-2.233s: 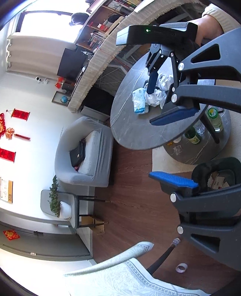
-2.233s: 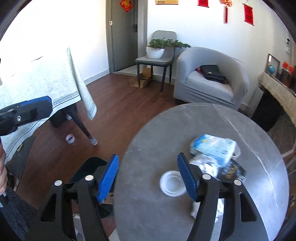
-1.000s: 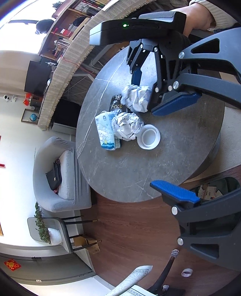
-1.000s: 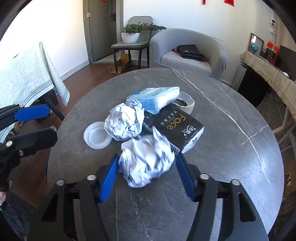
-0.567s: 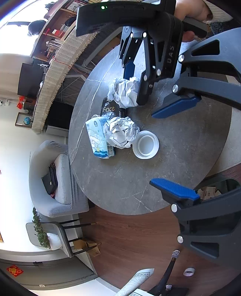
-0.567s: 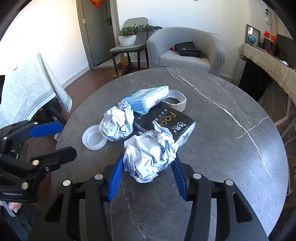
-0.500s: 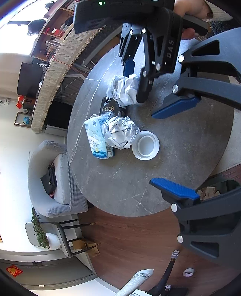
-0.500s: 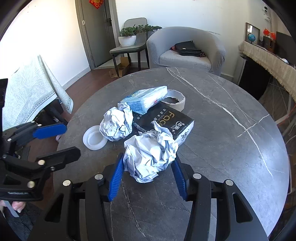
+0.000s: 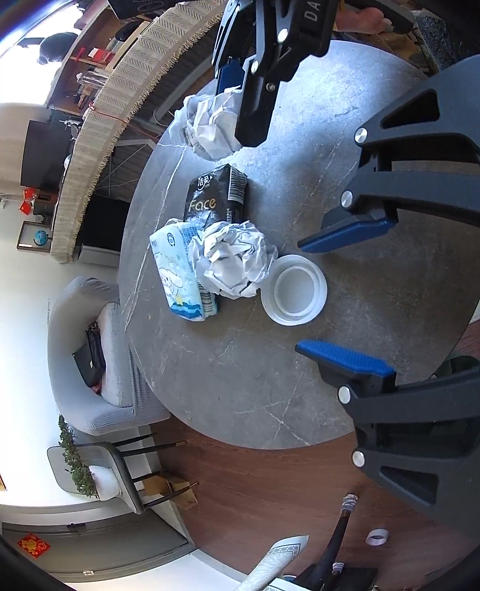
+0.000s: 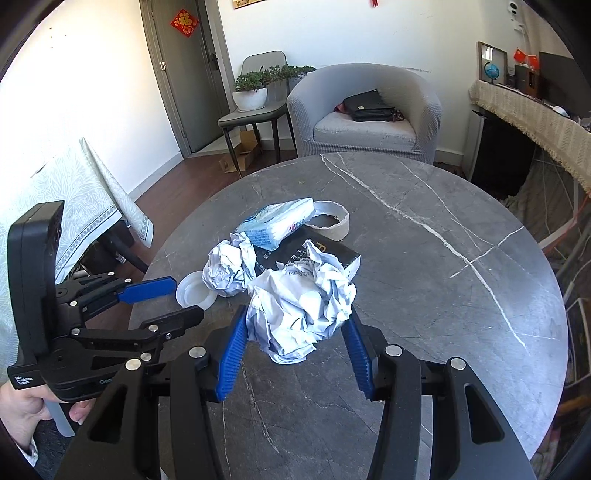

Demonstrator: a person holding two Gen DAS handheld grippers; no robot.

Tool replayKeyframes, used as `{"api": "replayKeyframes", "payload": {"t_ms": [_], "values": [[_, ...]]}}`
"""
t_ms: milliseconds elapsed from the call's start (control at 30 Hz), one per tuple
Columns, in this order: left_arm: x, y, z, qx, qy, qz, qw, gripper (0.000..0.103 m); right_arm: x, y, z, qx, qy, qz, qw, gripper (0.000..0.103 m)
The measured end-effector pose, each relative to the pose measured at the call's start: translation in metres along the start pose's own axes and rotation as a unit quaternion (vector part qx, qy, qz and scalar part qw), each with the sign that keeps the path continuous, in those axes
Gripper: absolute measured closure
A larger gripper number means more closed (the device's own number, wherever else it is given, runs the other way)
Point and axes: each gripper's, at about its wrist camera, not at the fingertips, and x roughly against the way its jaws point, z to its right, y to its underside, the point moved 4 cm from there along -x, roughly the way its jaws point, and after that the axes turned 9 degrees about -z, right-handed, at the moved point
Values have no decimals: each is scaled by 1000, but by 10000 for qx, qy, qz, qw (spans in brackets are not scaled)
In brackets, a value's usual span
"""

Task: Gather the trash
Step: 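Grasp the white plastic cap with the left gripper while the right grasps crumpled paper, then carry the cap and crumpled paper over the green bin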

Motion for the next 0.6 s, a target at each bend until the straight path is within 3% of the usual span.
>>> {"api": "replayKeyframes", "payload": {"t_ms": [600], "values": [[-4, -8, -7, 216, 191, 55, 9996, 61, 14, -9, -11, 66, 56, 81, 9999, 52]]}}
